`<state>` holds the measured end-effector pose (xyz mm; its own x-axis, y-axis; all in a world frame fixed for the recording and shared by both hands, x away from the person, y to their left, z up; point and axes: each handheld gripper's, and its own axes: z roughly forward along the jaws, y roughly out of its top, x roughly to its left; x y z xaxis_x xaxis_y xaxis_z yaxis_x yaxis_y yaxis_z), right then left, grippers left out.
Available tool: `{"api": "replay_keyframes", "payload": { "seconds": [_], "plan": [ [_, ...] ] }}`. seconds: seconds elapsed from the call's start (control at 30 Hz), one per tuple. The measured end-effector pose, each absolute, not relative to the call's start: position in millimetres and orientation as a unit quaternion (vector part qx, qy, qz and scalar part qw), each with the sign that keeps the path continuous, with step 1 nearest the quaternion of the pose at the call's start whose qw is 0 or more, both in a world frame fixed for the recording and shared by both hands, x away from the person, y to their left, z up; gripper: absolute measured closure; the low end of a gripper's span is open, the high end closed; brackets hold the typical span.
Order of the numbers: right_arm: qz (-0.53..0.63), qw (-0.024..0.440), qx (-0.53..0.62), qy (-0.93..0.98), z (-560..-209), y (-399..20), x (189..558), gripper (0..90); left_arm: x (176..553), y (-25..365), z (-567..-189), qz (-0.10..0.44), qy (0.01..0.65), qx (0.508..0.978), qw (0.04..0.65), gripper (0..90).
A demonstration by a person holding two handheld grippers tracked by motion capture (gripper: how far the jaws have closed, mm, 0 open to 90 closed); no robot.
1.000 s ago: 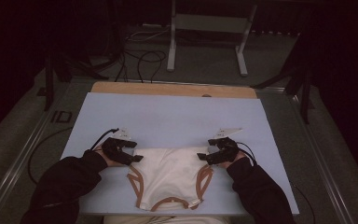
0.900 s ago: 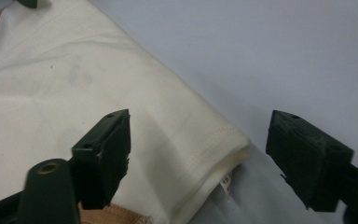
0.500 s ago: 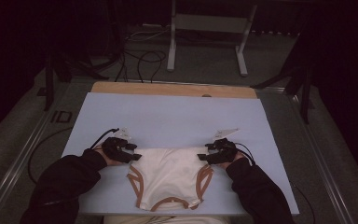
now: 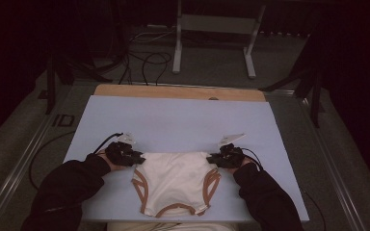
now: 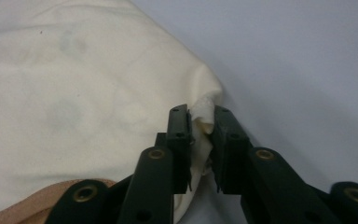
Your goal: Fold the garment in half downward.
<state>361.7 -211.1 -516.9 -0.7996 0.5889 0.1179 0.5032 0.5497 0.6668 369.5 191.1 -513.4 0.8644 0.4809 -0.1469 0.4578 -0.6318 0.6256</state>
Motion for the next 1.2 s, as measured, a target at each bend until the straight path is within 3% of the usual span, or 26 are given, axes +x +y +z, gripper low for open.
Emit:
{"api": "replay_keyframes", "payload": {
  "seconds": [0.17,0.33,1.2],
  "plan": [
    [0.355,0.06,0.308,0.881,-516,-210,361,83.7,369,190,-513,0.014,0.257,0.903,0.343,83.0],
    [0.359,0.063,0.306,0.88,-514,-211,362,84.5,370,191,-510,0.018,0.263,0.897,0.355,86.2],
    [0.374,0.103,0.324,0.863,-493,-222,382,84.7,394,179,-493,0.052,0.285,0.88,0.376,87.9]
  ]
}}
